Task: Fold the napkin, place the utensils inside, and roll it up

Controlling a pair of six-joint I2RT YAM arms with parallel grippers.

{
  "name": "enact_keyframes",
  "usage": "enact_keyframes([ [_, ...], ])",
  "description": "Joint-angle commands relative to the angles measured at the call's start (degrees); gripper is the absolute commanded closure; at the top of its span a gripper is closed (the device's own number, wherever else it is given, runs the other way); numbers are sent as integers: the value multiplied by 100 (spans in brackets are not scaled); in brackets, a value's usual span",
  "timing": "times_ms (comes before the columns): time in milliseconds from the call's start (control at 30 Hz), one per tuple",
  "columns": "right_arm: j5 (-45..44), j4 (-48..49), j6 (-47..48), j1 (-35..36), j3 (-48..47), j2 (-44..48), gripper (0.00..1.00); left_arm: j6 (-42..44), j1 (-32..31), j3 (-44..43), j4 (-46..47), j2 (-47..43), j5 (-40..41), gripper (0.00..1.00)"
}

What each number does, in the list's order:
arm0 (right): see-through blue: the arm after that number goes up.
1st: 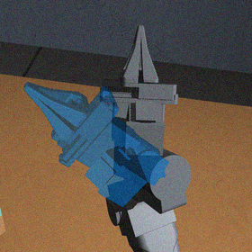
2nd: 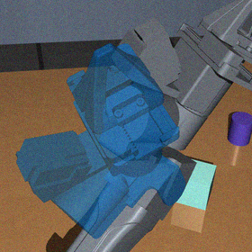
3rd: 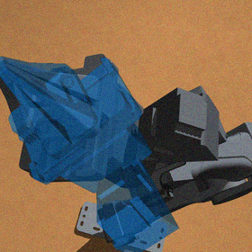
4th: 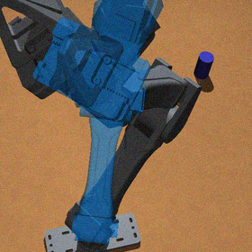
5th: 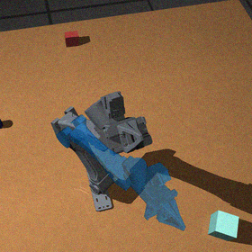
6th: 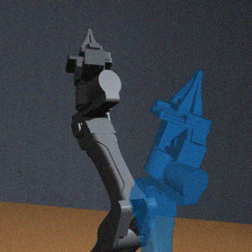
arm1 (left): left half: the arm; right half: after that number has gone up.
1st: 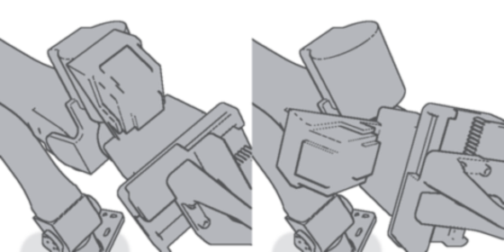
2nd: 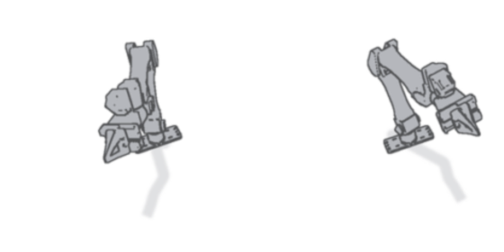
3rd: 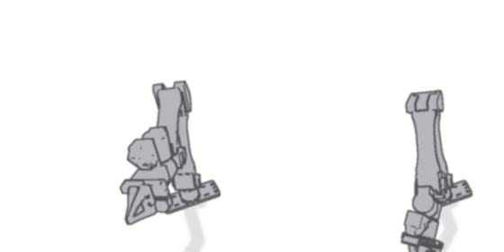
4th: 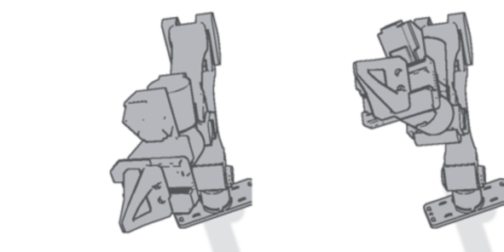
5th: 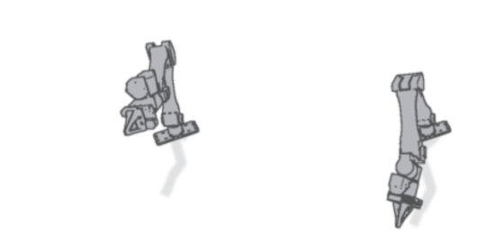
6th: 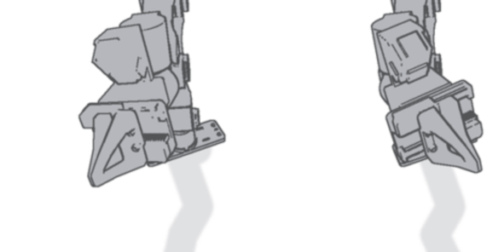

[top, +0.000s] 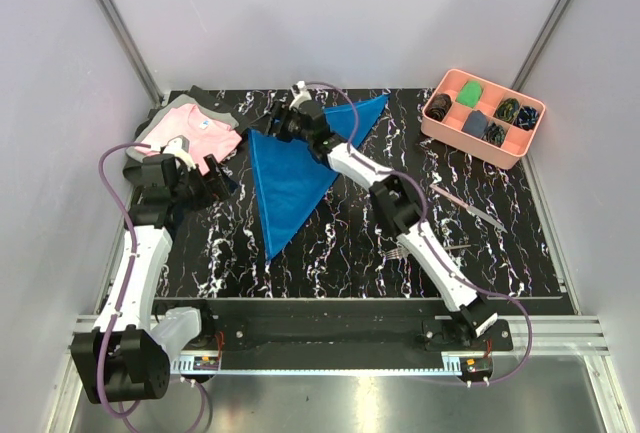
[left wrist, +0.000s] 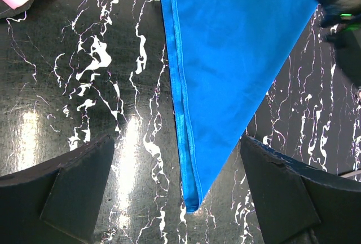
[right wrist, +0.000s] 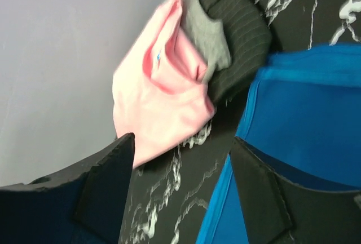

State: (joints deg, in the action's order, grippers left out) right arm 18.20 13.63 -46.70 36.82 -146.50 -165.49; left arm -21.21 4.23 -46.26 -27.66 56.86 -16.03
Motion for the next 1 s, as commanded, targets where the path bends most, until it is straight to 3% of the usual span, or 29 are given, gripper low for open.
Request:
enact_keyframes([
  [0,431,-97,1047,36,1821,2395,24,21,43,38,208,-105,-146,4],
  [67,90,-150,1293,-69,3319,3424,24,29,43,38,217,-140,-181,4],
  [133,-149,-290,1181,-366,4230,4239,27,38,52,47,235,-166,-216,4],
  [167,-106,-299,911,-534,5000,4444,28,30,52,47,235,-167,-225,4],
  [267,244,-317,575,-1123,6120,4903,39,21,52,56,244,-175,-269,4],
  [467,544,-581,530,-1484,6915,4974,48,21,52,73,287,-193,-322,4],
  [967,422,-668,20,-1485,7170,4289,60,21,52,91,314,-263,-322,4],
])
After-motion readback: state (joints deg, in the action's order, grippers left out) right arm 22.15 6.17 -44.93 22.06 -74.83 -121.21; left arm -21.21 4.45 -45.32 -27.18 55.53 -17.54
